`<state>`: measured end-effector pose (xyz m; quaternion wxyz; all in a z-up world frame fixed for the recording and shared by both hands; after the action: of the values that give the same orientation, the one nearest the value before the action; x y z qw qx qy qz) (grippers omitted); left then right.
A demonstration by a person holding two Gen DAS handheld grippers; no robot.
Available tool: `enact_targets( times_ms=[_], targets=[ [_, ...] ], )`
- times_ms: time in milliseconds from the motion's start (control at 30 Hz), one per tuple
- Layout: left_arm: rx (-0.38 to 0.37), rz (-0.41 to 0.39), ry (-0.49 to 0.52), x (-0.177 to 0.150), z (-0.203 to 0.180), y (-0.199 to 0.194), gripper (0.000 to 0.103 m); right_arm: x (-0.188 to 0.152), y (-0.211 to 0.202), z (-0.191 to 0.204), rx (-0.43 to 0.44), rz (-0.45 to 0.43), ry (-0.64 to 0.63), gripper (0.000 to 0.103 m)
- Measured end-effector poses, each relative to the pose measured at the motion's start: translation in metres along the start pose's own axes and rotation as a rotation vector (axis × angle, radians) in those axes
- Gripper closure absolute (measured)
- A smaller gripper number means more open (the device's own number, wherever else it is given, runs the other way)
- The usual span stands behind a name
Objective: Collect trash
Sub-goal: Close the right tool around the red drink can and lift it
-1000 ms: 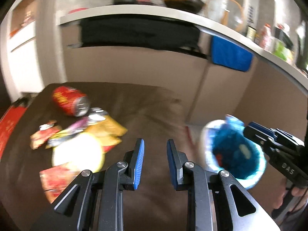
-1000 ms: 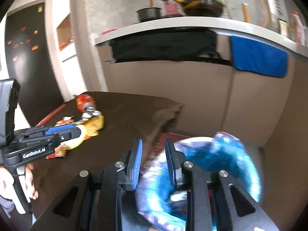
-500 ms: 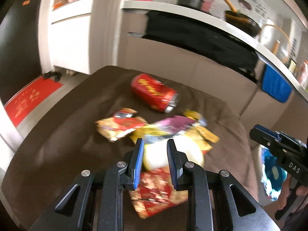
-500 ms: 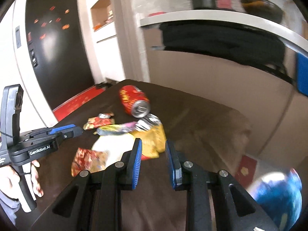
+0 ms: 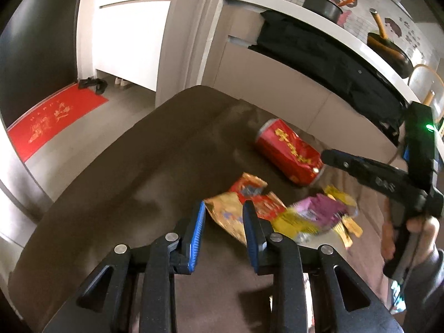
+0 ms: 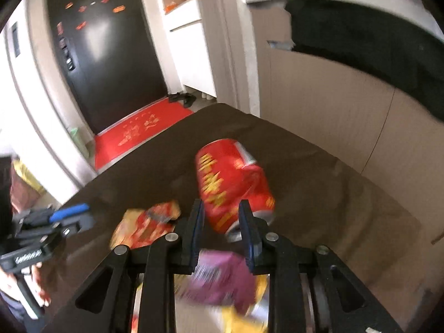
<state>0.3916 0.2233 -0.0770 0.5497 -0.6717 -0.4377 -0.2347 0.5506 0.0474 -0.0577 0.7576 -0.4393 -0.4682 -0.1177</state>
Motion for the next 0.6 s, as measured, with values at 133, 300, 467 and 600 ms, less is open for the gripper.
enact_targets(
  times_ms=[133, 300, 467, 600],
  targets=[
    [-0.004, 0.006, -0.011, 0.008, 0.007, 0.013, 0.074, 0.003, 0.025, -0.013, 0.004, 0.035, 0.011, 0.07],
    [-0.004, 0.02, -0.015, 0.011, 0.016, 0.025, 0.074, -0.006, 0.047, -0.016, 0.133, 0.103, 0.074, 0.056],
    [-0.005, 0.031, -0.026, 0.011, 0.023, 0.032, 0.074, -0.012, 0.056, -0.002, 0.191, 0.122, 0.07, 0.049],
    [-0.011, 0.04, -0.017, 0.008, 0.025, 0.032, 0.074, -0.009, 0.066, 0.008, 0.213, 0.149, 0.057, 0.045]
  ],
)
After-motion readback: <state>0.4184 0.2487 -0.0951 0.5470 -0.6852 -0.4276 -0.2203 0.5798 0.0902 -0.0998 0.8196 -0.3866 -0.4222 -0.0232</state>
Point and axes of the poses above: each gripper's, at about its wrist camera, not at the fingertips, and y roughly the way its jaws point, z to its left, x to its top, the point moved 1 cm from there along y, roughly the way its jaws point, and after that the axes turned 13 degrees about -z, right-handed, at the moved point
